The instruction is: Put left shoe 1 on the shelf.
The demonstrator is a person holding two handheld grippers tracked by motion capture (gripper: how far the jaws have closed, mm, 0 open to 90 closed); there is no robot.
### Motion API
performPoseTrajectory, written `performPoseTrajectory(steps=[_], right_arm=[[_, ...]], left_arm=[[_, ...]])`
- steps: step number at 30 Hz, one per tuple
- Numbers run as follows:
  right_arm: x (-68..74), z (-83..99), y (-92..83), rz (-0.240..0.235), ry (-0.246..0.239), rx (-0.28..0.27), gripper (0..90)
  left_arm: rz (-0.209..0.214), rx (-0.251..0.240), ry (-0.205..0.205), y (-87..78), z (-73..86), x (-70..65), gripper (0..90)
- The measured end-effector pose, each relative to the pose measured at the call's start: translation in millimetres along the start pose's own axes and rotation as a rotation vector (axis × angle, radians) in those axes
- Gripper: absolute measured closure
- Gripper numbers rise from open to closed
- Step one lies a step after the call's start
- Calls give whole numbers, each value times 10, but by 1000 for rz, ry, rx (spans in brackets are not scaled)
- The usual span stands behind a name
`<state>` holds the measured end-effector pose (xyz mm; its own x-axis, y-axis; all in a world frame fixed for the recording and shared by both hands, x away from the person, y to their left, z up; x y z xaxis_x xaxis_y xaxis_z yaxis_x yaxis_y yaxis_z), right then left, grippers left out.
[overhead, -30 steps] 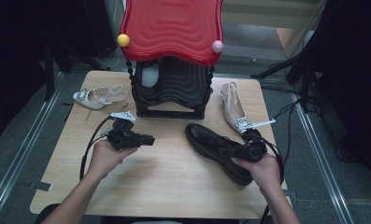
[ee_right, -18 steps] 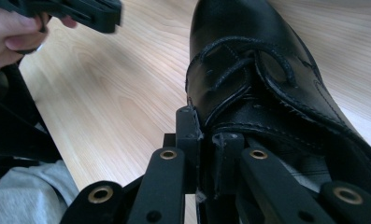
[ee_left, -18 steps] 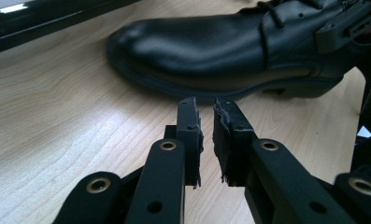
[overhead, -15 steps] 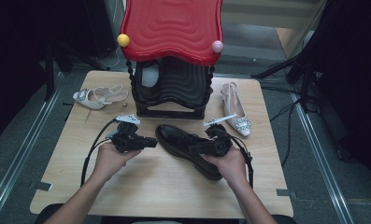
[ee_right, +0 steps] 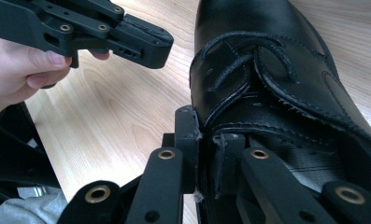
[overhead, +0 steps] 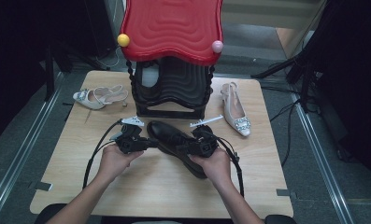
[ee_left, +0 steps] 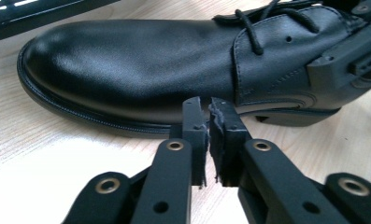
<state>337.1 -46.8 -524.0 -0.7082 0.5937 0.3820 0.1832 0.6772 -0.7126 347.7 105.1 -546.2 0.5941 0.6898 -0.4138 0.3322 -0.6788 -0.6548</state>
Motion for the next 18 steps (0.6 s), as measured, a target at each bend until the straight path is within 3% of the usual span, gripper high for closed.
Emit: performPoseTrajectory(steps=[4, 9, 12, 16, 18], right_arm=[[0, 34, -23, 14, -40, 23, 745], [-1, 24, -167, 18, -61, 22, 736], [-39, 17, -353, 30, -71, 18, 776], [-108, -31, -504, 32, -50, -31, 854], [-254, -70, -568, 76, -47, -43, 900]], left_arm=[[-1, 0, 4, 13, 7, -15, 860], [-6, -10, 3, 6, 10, -14, 871], [-3, -11, 2, -2, 8, -25, 872], [13, -16, 4, 10, 8, -52, 870], [19, -18, 5, 40, 8, -84, 871]])
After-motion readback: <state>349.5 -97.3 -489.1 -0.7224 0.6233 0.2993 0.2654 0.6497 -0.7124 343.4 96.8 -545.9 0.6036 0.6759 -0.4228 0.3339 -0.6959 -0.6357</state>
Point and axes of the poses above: each handheld gripper's, and its own axes: y roughly forward along the jaws, z roughly out of its underside, x roughly to its left, the point moved 8 cm from there along y, roughly forward along the jaws, and after that the axes turned 5 degrees about -y, right-handed, at the moved point
